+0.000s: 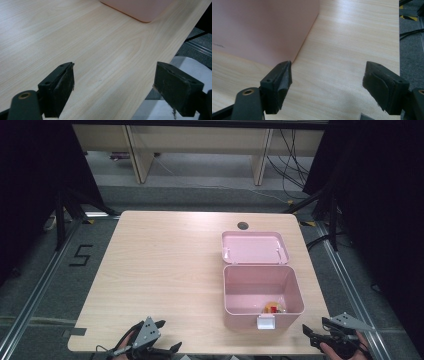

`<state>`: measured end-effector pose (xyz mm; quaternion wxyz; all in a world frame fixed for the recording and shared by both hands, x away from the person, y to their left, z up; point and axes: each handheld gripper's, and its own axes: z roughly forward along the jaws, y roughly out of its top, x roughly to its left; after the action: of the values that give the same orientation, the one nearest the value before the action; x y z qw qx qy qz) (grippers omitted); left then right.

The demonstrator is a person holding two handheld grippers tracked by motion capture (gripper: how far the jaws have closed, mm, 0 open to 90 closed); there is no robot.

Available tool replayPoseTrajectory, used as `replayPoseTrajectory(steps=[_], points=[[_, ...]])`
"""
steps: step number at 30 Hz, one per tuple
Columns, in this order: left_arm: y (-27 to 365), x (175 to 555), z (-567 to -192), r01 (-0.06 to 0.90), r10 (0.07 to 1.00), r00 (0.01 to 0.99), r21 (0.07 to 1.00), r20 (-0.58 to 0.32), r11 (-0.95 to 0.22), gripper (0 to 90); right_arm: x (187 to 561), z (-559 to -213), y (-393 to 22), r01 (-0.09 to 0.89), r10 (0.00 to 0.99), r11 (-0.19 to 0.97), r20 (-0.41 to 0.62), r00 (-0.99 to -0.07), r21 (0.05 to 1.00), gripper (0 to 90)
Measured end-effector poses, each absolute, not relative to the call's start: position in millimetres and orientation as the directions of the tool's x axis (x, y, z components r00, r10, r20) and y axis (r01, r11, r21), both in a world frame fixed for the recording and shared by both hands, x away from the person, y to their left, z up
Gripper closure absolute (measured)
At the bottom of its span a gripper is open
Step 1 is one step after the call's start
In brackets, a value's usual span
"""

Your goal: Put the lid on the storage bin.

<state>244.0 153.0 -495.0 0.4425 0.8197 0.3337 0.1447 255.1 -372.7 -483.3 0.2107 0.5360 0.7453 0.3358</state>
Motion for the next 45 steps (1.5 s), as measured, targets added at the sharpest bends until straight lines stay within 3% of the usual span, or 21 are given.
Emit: replayPoseTrajectory(steps=[3,8,10,14,15,19,20,23,36,43,45], points=[[153,244,-495,0.421,0.677,0.733,0.823,-0.062,-0.381,16.0,255,-485,-371,0.673,0.938,0.176,0.086,-0.337,0.718,23.4],[153,245,-495,0.446,0.68,0.725,0.827,-0.109,-0.342,15.8,255,-484,-373,0.655,0.94,0.203,0.042,-0.338,0.728,22.3],[154,246,-494,0.449,0.683,0.723,0.825,-0.109,-0.343,15.7,254,-484,-369,0.677,0.943,0.163,0.087,-0.32,0.718,22.2],[154,248,-492,0.46,0.685,0.719,0.82,-0.118,-0.342,15.7,256,-485,-372,0.665,0.935,0.203,0.059,-0.349,0.719,21.9],[154,249,-491,0.459,0.683,0.722,0.817,-0.113,-0.35,15.7,255,-486,-369,0.669,0.947,0.168,0.07,-0.313,0.724,21.8],[150,251,-490,0.468,0.676,0.722,0.825,-0.149,-0.318,15.8,254,-485,-369,0.678,0.945,0.154,0.092,-0.313,0.719,20.7],[150,254,-486,0.465,0.667,0.731,0.822,-0.147,-0.328,15.8,256,-485,-373,0.66,0.942,0.204,0.039,-0.333,0.723,19.9],[148,257,-482,0.463,0.67,0.727,0.828,-0.15,-0.317,16.3,257,-485,-374,0.657,0.944,0.205,0.032,-0.329,0.726,18.9],[128,292,-465,0.458,0.675,0.718,0.844,-0.166,-0.279,21.9,256,-486,-374,0.662,0.944,0.157,0.085,-0.317,0.733,15.5],[117,312,-458,0.46,0.657,0.73,0.847,-0.188,-0.269,25.6,257,-485,-378,0.647,0.94,0.192,0.051,-0.337,0.738,15.5],[112,318,-453,0.462,0.656,0.729,0.848,-0.196,-0.26,26.1,256,-486,-374,0.663,0.941,0.142,0.107,-0.321,0.735,15.5]])
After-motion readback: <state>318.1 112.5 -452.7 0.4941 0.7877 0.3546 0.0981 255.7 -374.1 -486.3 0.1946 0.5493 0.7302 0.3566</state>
